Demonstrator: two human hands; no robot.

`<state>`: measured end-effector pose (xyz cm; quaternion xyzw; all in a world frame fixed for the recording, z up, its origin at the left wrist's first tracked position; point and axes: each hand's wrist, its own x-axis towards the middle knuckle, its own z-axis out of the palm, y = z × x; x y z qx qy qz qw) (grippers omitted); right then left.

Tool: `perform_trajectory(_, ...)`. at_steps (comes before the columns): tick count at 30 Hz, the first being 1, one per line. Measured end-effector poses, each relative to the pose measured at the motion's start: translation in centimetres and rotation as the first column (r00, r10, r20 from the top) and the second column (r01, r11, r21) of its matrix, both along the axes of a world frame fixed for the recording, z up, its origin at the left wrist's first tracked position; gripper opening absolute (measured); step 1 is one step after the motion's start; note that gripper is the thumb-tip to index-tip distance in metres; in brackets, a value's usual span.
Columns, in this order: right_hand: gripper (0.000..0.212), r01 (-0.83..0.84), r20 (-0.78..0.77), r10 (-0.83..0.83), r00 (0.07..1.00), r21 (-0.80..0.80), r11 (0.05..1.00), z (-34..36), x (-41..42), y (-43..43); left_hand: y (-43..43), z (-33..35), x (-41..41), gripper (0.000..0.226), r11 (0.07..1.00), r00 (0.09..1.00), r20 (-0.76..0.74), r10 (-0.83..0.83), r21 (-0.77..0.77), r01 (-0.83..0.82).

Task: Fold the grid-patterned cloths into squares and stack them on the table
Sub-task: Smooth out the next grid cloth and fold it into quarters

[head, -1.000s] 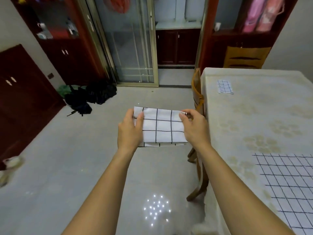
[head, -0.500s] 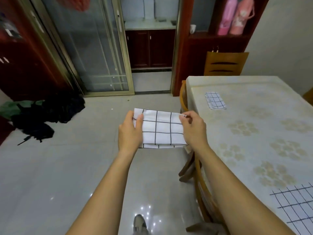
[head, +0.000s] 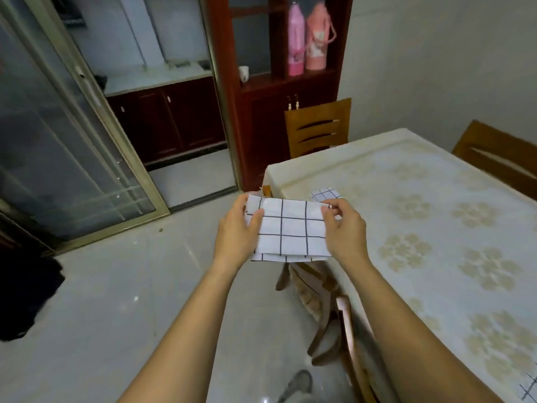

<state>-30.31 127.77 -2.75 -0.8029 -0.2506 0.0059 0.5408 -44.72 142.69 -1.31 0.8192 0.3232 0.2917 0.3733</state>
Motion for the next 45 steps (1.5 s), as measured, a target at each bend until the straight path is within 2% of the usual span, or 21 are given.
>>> perform_trajectory(9, 0.029, 0.144, -0.126, -0.139, 0.982, 0.032, 0.989, -2.2, 13.0, 5.7, 8.8, -0.1, 16.1, 0.059, 0.968, 0.965, -0.115, -0.237, 0.054, 0.244)
perform_trajectory(13, 0.026, 0.233, -0.104, -0.233, 0.967, -0.01, 0.972, -4.8, 16.3, 5.5, 9.9, -2.2, 21.4, 0.041, 0.911, 0.908, -0.224, -0.354, 0.138, 0.389)
perform_trajectory(15, 0.02, 0.293, -0.114, -0.295, 0.949, -0.037, 0.955, -6.2, 17.5, 5.3, 10.8, -3.8, 24.2, 0.033, 0.891, 0.881, -0.232, -0.411, 0.101, 0.442)
perform_trajectory(19, 0.019, 0.399, -0.087, -0.413, 0.907, -0.137, 0.907, -8.6, 19.6, 5.2, 12.2, -6.6, 29.5, 0.03, 0.845, 0.828, -0.23, -0.511, 0.043, 0.533)
perform_trajectory(23, 0.022, 0.451, -0.088, -0.489, 0.868, -0.274, 0.849, -10.9, 22.6, 6.1, 14.6, -10.2, 35.2, 0.036, 0.741, 0.718, -0.256, -0.647, 0.007, 0.671)
perform_trajectory(27, 0.025, 0.445, -0.119, -0.526, 0.842, -0.398, 0.802, -13.3, 24.4, 8.6, 17.3, -14.1, 39.7, 0.046, 0.598, 0.553, -0.373, -0.745, -0.007, 0.802)
perform_trajectory(33, 0.031, 0.41, -0.227, -0.608, 0.761, -0.558, 0.721, -16.5, 26.9, 11.3, 20.1, -18.8, 44.6, 0.057, 0.453, 0.369, -0.437, -0.82, -0.101, 0.886)
perform_trajectory(45, 0.032, 0.46, -0.285, -0.716, 0.637, -0.605, 0.65, -20.4, 27.3, 13.0, 21.2, -22.6, 47.2, 0.06, 0.363, 0.254, -0.441, -0.861, -0.182, 0.914)
